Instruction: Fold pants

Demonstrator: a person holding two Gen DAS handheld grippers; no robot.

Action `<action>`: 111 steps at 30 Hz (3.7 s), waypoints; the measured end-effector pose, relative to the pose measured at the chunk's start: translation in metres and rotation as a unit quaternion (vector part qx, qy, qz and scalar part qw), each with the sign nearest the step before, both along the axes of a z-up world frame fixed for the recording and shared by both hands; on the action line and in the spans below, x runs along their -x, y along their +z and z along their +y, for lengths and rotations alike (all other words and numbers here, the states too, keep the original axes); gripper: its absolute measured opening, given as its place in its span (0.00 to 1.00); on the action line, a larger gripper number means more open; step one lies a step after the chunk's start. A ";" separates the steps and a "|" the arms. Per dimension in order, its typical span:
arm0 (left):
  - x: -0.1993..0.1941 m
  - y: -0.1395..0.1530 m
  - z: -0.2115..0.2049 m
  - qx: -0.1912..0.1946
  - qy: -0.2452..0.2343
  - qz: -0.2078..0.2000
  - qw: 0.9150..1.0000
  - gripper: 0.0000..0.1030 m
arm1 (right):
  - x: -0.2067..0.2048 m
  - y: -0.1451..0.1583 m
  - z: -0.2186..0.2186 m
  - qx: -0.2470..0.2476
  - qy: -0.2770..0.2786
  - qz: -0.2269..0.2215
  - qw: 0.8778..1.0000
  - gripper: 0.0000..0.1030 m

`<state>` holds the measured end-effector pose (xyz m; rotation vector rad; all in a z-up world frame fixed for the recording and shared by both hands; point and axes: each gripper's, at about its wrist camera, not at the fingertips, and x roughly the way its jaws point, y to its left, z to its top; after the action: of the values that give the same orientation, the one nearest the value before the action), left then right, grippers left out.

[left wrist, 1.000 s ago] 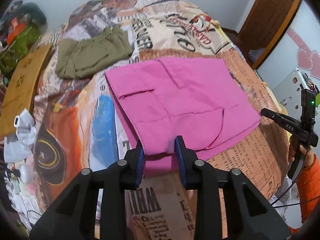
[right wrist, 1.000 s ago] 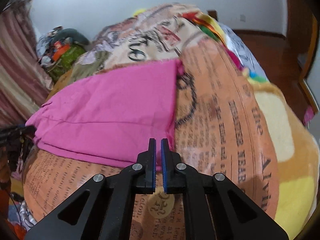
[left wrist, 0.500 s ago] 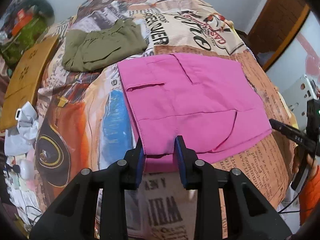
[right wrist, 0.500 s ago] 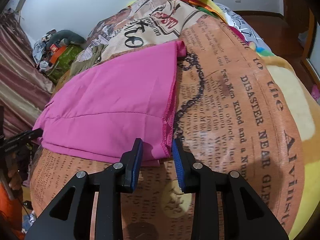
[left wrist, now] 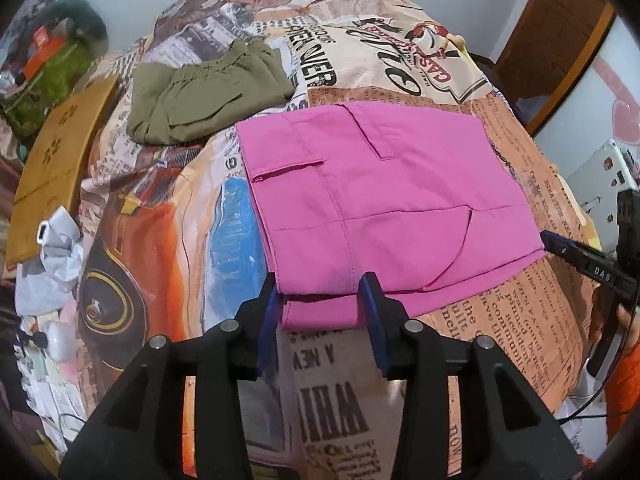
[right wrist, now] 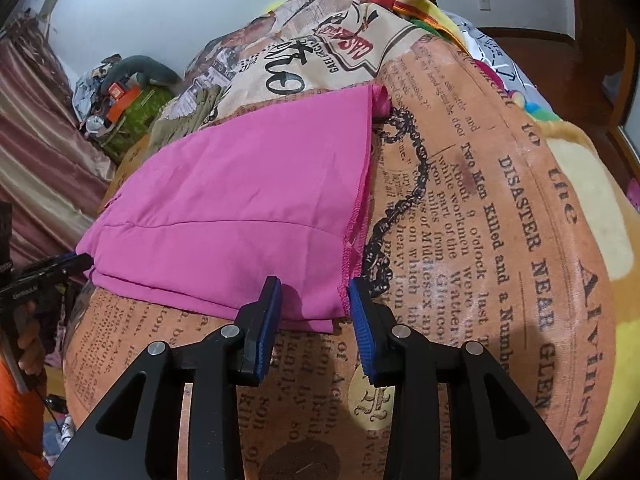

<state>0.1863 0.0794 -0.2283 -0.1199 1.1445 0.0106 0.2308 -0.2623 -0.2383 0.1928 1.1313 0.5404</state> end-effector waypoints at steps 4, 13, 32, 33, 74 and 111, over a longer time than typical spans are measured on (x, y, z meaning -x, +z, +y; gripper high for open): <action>-0.002 0.002 0.004 0.013 0.006 0.000 1.000 0.44 | 0.003 0.000 0.000 -0.002 0.005 -0.002 1.000 0.30; -0.003 0.004 0.006 0.000 0.018 -0.006 1.000 0.44 | 0.010 0.004 0.009 0.001 0.024 -0.032 0.999 0.09; 0.008 0.063 -0.012 -0.008 0.003 -0.084 0.996 0.15 | 0.004 0.057 -0.004 -0.002 0.009 -0.121 0.993 0.03; 0.009 0.063 -0.013 -0.008 0.000 -0.084 0.996 0.15 | 0.004 0.057 -0.003 0.001 0.012 -0.121 0.993 0.03; 0.020 0.015 0.014 -0.043 0.031 -0.039 0.998 0.45 | 0.002 0.036 -0.008 0.099 -0.013 -0.091 0.991 0.52; 0.009 -0.006 -0.027 -0.079 -0.039 -0.059 0.994 0.78 | 0.005 0.011 0.042 0.066 0.064 -0.055 0.994 0.61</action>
<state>0.1778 0.0522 -0.2340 0.0631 1.0259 0.0248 0.2253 -0.2199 -0.2274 -0.0246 1.0727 0.5812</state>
